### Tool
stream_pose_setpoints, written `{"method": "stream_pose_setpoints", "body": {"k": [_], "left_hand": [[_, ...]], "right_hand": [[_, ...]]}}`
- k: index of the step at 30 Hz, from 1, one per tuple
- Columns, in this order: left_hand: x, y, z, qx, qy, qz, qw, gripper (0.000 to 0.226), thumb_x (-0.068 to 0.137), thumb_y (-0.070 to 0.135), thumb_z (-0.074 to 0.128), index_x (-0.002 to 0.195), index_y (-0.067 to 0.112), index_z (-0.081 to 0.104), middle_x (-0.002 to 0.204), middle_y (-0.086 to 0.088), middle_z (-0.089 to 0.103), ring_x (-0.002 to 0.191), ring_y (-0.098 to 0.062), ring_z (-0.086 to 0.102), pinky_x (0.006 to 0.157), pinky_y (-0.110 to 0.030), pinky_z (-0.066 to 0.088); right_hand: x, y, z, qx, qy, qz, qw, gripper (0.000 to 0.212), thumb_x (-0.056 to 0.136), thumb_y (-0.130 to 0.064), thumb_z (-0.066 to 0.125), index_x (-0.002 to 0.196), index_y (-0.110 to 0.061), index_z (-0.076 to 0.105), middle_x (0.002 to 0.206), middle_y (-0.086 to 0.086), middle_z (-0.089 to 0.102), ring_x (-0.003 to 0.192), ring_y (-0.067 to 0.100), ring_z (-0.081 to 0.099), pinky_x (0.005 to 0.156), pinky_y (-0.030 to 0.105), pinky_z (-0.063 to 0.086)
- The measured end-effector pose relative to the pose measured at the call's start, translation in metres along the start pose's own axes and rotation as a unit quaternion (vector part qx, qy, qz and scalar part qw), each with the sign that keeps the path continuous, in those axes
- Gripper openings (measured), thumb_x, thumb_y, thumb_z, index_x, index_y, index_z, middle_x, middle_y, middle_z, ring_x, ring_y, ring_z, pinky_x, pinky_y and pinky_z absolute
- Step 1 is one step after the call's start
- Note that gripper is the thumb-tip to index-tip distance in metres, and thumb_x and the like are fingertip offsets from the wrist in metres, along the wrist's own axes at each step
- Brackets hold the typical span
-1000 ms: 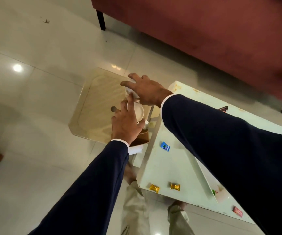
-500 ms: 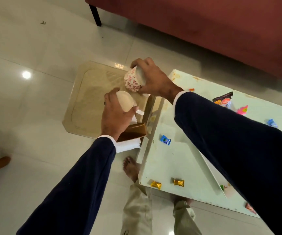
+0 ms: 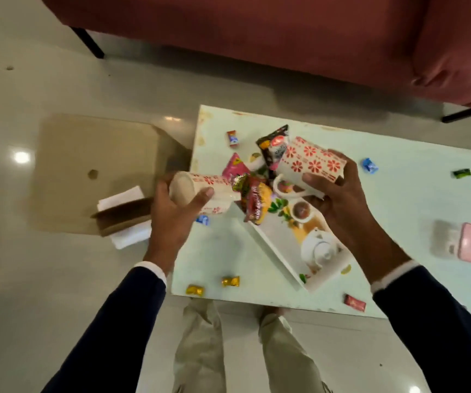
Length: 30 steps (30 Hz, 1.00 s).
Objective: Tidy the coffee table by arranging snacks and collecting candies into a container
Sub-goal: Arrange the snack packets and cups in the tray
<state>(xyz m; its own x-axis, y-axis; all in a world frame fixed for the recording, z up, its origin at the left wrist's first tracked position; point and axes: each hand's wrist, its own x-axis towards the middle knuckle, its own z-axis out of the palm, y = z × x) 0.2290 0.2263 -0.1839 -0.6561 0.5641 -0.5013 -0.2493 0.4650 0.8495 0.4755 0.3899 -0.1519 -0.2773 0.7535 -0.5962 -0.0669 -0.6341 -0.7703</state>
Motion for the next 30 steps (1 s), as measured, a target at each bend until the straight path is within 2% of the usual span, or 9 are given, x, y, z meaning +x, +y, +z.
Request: {"method": "stream_pose_setpoints", "body": {"k": [2,6,8,10,13,16,23,28,30], "left_hand": [[-0.022,-0.009,0.037,0.053,-0.018,0.019,0.998,0.074,0.057,0.053,0.093,0.117,0.031,0.055,0.118,0.007,0.066,0.107,-0.009,0.068,0.086,-0.038,0.062],[-0.066,-0.028,0.110,0.087,-0.035,0.028,0.995,0.071,0.051,0.075,0.085,0.108,0.047,0.053,0.112,0.019,0.065,0.100,0.003,0.067,0.070,-0.018,0.059],[-0.081,-0.038,0.138,0.122,-0.023,0.017,0.992,0.074,0.054,0.076,0.083,0.113,0.044,0.052,0.115,0.016,0.064,0.102,-0.002,0.067,0.077,-0.029,0.062],[-0.091,-0.049,0.163,0.161,-0.016,0.022,0.987,0.078,0.060,0.071,0.082,0.123,0.038,0.050,0.126,0.010,0.060,0.111,-0.011,0.064,0.090,-0.043,0.059],[-0.096,-0.061,0.186,0.233,-0.016,0.028,0.972,0.076,0.066,0.067,0.081,0.127,0.039,0.047,0.134,0.008,0.050,0.115,-0.018,0.060,0.093,-0.042,0.056],[-0.093,-0.075,0.197,0.334,-0.031,0.046,0.941,0.078,0.066,0.068,0.079,0.128,0.034,0.045,0.130,0.001,0.047,0.110,-0.027,0.062,0.080,-0.036,0.051],[-0.084,-0.093,0.209,0.456,-0.057,0.115,0.881,0.095,0.061,0.061,0.086,0.133,0.020,0.038,0.133,-0.006,0.047,0.110,-0.033,0.062,0.070,-0.043,0.056],[-0.076,-0.096,0.210,0.474,-0.034,0.118,0.872,0.103,0.061,0.062,0.086,0.138,0.023,0.031,0.132,-0.005,0.047,0.113,-0.034,0.061,0.067,-0.046,0.057],[-0.073,-0.095,0.211,0.475,-0.019,0.109,0.873,0.106,0.061,0.066,0.084,0.141,0.019,0.033,0.133,-0.007,0.047,0.113,-0.036,0.061,0.069,-0.049,0.059]], "right_hand": [[-0.008,-0.001,-0.043,-0.029,0.017,0.018,0.999,0.085,0.063,-0.008,0.090,0.134,-0.023,0.046,0.125,0.007,0.066,0.107,0.027,0.073,0.078,0.044,0.063],[-0.004,0.001,-0.112,-0.212,0.009,0.004,0.977,0.081,0.064,-0.001,0.092,0.129,-0.025,0.050,0.122,0.000,0.063,0.105,0.018,0.070,0.072,0.035,0.062],[0.007,0.002,-0.133,-0.359,-0.030,-0.021,0.933,0.083,0.061,-0.006,0.094,0.127,-0.027,0.050,0.125,0.004,0.058,0.111,0.019,0.061,0.080,0.034,0.059],[0.019,0.001,-0.146,-0.486,-0.078,-0.037,0.870,0.084,0.059,-0.012,0.094,0.127,-0.031,0.048,0.126,0.006,0.050,0.114,0.021,0.051,0.082,0.026,0.050],[0.033,0.004,-0.152,-0.570,-0.147,-0.047,0.807,0.084,0.061,-0.014,0.089,0.129,-0.035,0.045,0.120,0.002,0.043,0.106,0.022,0.051,0.080,0.032,0.052],[0.044,0.007,-0.150,-0.652,-0.158,-0.088,0.736,0.083,0.063,-0.016,0.086,0.132,-0.035,0.043,0.123,0.002,0.043,0.101,0.029,0.057,0.074,0.043,0.056],[0.061,0.016,-0.133,-0.749,-0.198,-0.149,0.614,0.082,0.072,-0.011,0.078,0.141,-0.030,0.040,0.132,0.008,0.042,0.105,0.035,0.055,0.071,0.045,0.055],[0.070,0.030,-0.118,-0.807,-0.218,-0.201,0.511,0.084,0.079,-0.009,0.072,0.150,-0.029,0.031,0.140,0.010,0.040,0.108,0.035,0.053,0.060,0.036,0.044],[0.075,0.033,-0.113,-0.810,-0.225,-0.215,0.497,0.082,0.082,-0.009,0.071,0.151,-0.028,0.030,0.143,0.008,0.039,0.111,0.034,0.052,0.060,0.035,0.043]]}}
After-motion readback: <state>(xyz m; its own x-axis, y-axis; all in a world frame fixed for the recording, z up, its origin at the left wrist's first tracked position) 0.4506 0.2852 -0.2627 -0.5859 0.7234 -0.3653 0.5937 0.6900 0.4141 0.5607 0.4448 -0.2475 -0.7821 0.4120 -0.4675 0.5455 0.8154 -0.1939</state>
